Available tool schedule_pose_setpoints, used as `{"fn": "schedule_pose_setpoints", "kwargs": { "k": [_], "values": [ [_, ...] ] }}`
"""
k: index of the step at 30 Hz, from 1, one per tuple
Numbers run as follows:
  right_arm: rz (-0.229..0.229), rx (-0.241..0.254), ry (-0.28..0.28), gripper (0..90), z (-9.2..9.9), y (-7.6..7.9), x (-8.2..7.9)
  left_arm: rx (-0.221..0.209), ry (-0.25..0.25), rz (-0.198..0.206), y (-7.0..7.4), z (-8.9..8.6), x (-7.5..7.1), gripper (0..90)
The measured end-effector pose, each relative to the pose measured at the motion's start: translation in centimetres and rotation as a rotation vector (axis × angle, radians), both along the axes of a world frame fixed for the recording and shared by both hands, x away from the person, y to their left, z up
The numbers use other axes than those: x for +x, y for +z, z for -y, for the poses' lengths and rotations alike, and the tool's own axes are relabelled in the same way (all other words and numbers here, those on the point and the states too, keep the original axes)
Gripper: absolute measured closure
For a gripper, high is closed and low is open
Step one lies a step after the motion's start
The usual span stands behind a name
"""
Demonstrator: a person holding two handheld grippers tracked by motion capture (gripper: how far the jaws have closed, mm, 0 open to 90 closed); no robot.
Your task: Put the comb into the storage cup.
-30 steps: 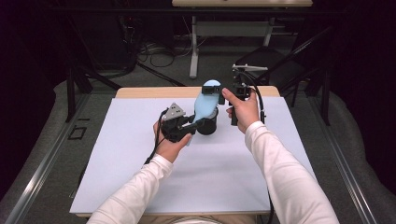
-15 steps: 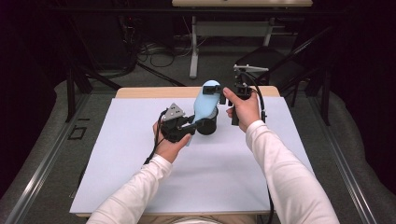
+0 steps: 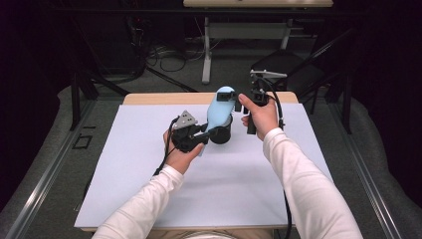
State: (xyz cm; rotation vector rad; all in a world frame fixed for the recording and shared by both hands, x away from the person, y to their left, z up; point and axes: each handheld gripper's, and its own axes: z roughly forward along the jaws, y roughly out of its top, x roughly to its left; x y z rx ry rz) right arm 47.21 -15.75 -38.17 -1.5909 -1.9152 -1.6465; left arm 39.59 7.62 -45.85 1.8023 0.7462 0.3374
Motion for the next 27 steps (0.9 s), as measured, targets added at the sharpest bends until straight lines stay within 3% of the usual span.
{"fn": "schedule_pose_setpoints", "kwargs": {
  "k": [21, 27],
  "values": [
    [-0.065, 0.027, -0.010, 48.7, 0.16, -0.07, 0.16, -0.020, 0.008, -0.002, -0.24, -0.07, 0.10, 67.9],
    [-0.064, 0.037, -0.011, 49.0, 0.15, -0.09, 0.21, -0.028, 0.012, -0.003, -0.31, -0.26, 0.18, 65.1]
  ]
}}
